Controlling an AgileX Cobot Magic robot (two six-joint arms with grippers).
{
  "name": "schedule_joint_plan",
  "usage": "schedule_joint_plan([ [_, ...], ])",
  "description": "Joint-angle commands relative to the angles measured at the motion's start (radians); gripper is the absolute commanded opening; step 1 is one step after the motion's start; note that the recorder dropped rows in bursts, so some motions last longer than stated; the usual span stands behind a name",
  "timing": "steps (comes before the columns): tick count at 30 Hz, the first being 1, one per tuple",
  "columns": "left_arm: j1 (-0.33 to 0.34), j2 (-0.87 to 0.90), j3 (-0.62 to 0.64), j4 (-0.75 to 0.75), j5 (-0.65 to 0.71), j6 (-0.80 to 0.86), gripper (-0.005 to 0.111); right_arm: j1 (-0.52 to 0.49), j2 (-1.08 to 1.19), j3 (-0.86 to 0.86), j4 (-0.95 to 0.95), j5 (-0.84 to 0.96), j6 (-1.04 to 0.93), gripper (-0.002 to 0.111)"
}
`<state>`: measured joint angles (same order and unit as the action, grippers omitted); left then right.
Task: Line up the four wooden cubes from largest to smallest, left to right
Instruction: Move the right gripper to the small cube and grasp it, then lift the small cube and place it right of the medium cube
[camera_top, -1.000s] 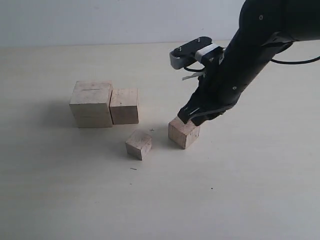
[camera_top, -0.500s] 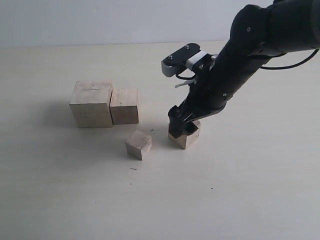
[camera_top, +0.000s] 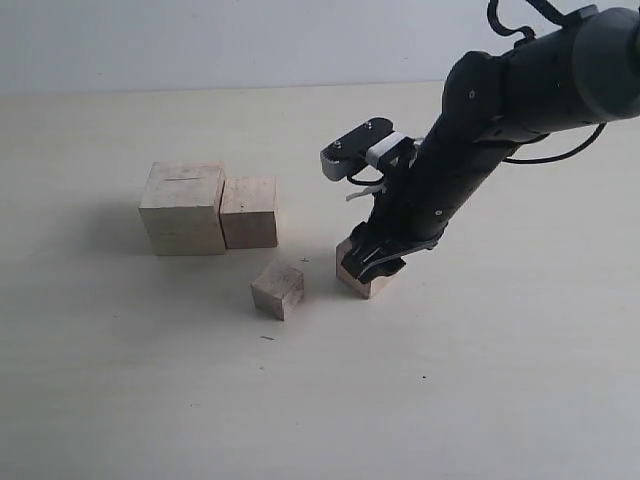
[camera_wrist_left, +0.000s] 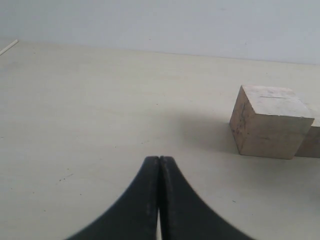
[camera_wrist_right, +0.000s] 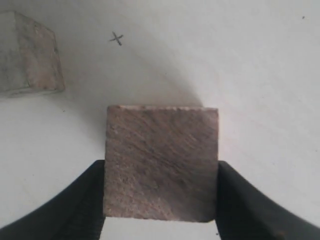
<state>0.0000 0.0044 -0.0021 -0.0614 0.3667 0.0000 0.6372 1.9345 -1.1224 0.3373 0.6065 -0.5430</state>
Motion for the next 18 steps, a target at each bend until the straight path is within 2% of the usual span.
schedule_joint_plan([
  [1,-0.005,-0.004,0.002,-0.002,-0.013,0.0,0.0,-0.003,-0.01,-0.002,-0.007,0.025,-0.007,0.0],
  [5,-0.005,-0.004,0.002,-0.002,-0.013,0.0,0.0,-0.005,-0.043,-0.03,-0.059,0.063,-0.007,0.0],
  [8,-0.005,-0.004,0.002,-0.002,-0.013,0.0,0.0,-0.007,-0.054,-0.101,-0.168,0.134,-0.007,0.0],
  [11,-0.005,-0.004,0.002,-0.002,-0.013,0.0,0.0,-0.033,-0.047,-0.195,-0.193,0.168,-0.039,0.0],
  [16,-0.005,-0.004,0.002,-0.002,-0.013,0.0,0.0,-0.118,-0.009,-0.348,-0.144,0.211,-0.234,0.0],
  [18,-0.005,-0.004,0.002,-0.002,-0.013,0.0,0.0,-0.177,0.029,-0.432,-0.079,0.231,-0.39,0.0],
])
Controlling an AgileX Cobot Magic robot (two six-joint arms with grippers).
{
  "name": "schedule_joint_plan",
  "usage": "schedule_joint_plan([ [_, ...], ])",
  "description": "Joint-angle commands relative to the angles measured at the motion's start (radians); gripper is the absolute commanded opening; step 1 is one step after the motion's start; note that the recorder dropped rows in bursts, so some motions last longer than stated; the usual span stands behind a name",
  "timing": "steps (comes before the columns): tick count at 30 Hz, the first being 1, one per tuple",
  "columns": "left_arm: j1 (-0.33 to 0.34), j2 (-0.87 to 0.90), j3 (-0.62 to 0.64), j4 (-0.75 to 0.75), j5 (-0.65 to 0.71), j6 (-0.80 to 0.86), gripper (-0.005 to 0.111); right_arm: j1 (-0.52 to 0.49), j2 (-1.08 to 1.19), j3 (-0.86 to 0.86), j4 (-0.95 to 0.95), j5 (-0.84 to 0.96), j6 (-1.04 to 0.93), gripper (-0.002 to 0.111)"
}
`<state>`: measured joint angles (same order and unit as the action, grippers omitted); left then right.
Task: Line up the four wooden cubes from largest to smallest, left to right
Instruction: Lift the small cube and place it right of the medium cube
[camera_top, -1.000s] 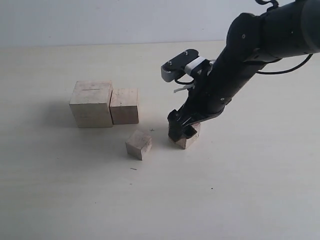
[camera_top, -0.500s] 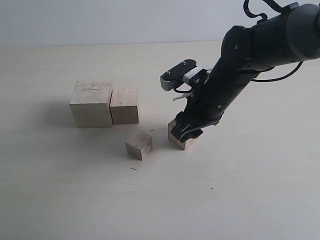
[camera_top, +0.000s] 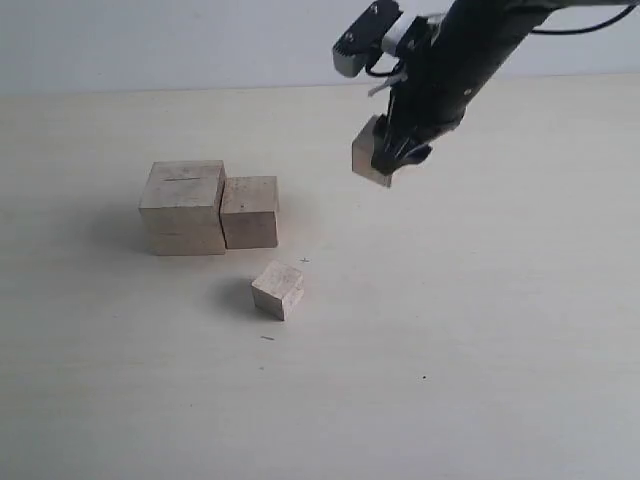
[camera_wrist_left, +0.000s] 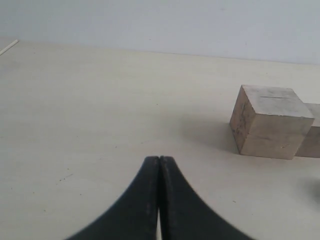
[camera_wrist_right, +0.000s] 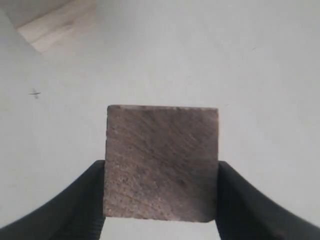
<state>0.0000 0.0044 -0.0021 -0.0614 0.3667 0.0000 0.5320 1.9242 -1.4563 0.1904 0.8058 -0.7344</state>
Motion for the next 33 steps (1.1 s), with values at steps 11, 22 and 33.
schedule_joint_plan([
  [11,-0.005,-0.004,0.002,-0.002,-0.013,0.0,0.0,-0.101,0.251,-0.18,0.403,0.135,-0.845,0.0],
  [22,-0.005,-0.004,0.002,-0.002,-0.013,0.0,0.0,-0.002,0.355,-0.19,0.438,0.033,-0.899,0.0],
  [33,-0.005,-0.004,0.002,-0.002,-0.013,0.0,0.0,0.014,0.392,-0.225,0.457,0.052,-0.893,0.0],
])
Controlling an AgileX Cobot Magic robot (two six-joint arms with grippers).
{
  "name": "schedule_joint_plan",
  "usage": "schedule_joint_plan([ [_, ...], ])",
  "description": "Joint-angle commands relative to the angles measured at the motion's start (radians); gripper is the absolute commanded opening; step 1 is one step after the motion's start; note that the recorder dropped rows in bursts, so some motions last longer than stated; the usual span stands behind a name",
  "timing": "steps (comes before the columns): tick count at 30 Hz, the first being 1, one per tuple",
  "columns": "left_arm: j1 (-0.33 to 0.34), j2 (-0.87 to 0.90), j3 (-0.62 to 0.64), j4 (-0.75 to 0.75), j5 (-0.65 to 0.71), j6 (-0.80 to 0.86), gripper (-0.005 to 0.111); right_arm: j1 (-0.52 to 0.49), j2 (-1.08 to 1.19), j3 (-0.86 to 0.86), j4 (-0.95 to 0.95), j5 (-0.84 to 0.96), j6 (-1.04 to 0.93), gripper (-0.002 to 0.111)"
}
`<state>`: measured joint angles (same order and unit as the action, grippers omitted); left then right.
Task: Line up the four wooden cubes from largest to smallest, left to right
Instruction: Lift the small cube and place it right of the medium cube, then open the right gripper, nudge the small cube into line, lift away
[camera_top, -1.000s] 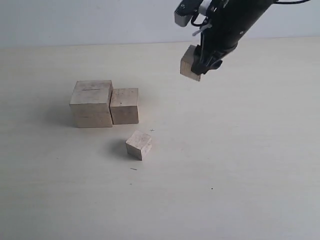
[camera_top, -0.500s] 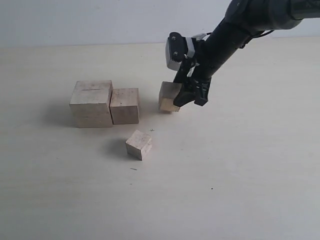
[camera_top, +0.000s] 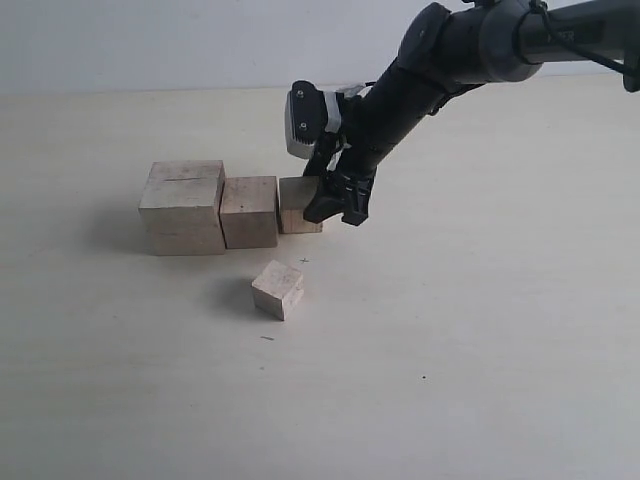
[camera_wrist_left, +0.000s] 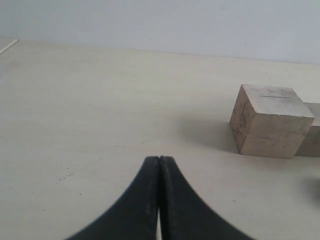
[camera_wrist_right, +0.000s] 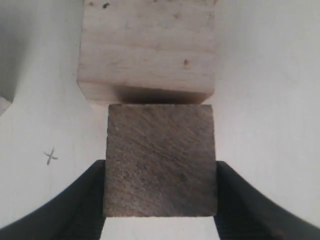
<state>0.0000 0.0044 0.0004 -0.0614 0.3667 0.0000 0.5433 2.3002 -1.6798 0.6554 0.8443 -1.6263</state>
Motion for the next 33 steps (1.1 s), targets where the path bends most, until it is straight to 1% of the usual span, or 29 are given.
schedule_joint_plan([
  [1,-0.005,-0.004,0.0,-0.002,-0.013,0.0,0.0,0.002,0.018,-0.002,-0.008,0.022,-0.001,0.0],
  [6,-0.005,-0.004,0.0,-0.002,-0.013,0.0,0.0,0.002,0.018,-0.002,-0.008,0.068,0.006,0.0],
  [16,-0.005,-0.004,0.0,-0.002,-0.013,0.0,0.0,0.002,0.018,-0.002,-0.008,0.073,0.022,0.001],
  [19,-0.005,-0.004,0.0,-0.002,-0.013,0.0,0.0,0.002,0.018,-0.002,-0.008,0.073,0.022,0.011],
  [21,-0.005,-0.004,0.0,-0.002,-0.013,0.0,0.0,0.002,0.018,-0.002,-0.003,0.073,0.022,0.022],
  [25,-0.005,-0.004,0.0,-0.002,-0.013,0.0,0.0,0.002,0.018,-0.002,-0.001,0.075,0.022,0.051],
  [27,-0.005,-0.004,0.0,-0.002,-0.013,0.0,0.0,0.002,0.018,-0.002,-0.001,0.077,0.022,0.06],
  [30,-0.005,-0.004,0.0,-0.002,-0.013,0.0,0.0,0.002,0.018,-0.002,-0.001,0.077,0.025,0.068],
  [33,-0.005,-0.004,0.0,-0.002,-0.013,0.0,0.0,0.002,0.018,-0.002,0.007,0.073,0.037,0.071],
])
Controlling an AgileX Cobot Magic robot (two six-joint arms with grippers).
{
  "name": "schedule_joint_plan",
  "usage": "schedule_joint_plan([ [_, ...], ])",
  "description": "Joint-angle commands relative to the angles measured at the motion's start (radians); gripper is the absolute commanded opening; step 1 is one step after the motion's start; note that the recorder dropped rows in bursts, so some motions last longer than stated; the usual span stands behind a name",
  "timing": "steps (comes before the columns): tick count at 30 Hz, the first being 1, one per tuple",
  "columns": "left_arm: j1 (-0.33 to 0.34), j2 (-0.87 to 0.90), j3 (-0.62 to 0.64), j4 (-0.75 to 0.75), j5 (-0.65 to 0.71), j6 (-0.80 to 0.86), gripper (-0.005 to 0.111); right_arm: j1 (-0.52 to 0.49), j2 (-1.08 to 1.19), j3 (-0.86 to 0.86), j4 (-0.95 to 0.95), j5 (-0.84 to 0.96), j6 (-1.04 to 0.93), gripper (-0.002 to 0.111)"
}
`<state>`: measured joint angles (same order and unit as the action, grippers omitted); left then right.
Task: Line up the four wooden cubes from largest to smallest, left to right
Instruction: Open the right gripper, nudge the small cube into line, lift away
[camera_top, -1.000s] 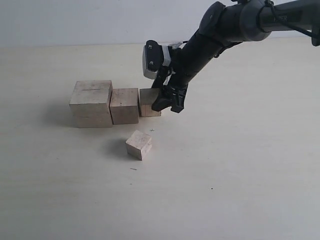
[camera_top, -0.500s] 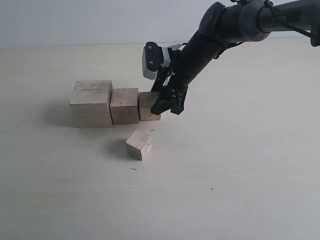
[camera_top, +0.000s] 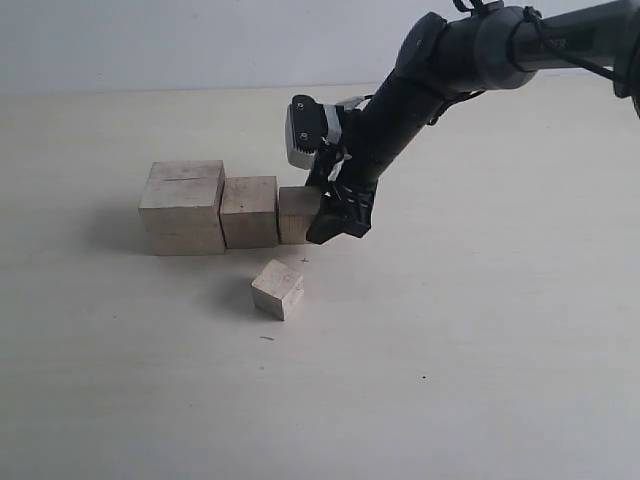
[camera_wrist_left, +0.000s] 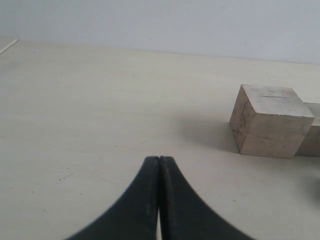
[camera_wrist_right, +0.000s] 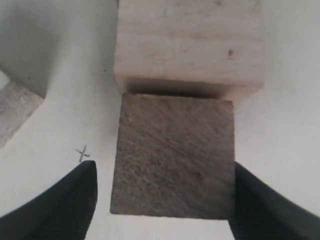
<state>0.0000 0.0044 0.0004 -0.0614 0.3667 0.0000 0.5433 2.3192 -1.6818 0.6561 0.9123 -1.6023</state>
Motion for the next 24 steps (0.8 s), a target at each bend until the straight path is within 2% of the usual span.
schedule_joint_plan([
  [1,-0.005,-0.004,0.0,-0.002,-0.013,0.0,0.0,0.002,-0.001,0.0,0.01,-0.001,0.015,0.071],
  [12,-0.005,-0.004,0.0,-0.002,-0.013,0.0,0.0,0.002,-0.109,0.0,-0.016,-0.003,0.096,0.071],
  [15,-0.005,-0.004,0.0,-0.002,-0.013,0.0,0.0,0.002,-0.149,0.0,-0.09,-0.003,0.211,0.07],
  [20,-0.005,-0.004,0.0,-0.002,-0.013,0.0,0.0,0.002,-0.16,0.0,-0.316,-0.02,0.493,0.07],
  [24,-0.005,-0.004,0.0,-0.002,-0.013,0.0,0.0,0.002,-0.124,0.0,-0.363,-0.034,0.577,0.07],
])
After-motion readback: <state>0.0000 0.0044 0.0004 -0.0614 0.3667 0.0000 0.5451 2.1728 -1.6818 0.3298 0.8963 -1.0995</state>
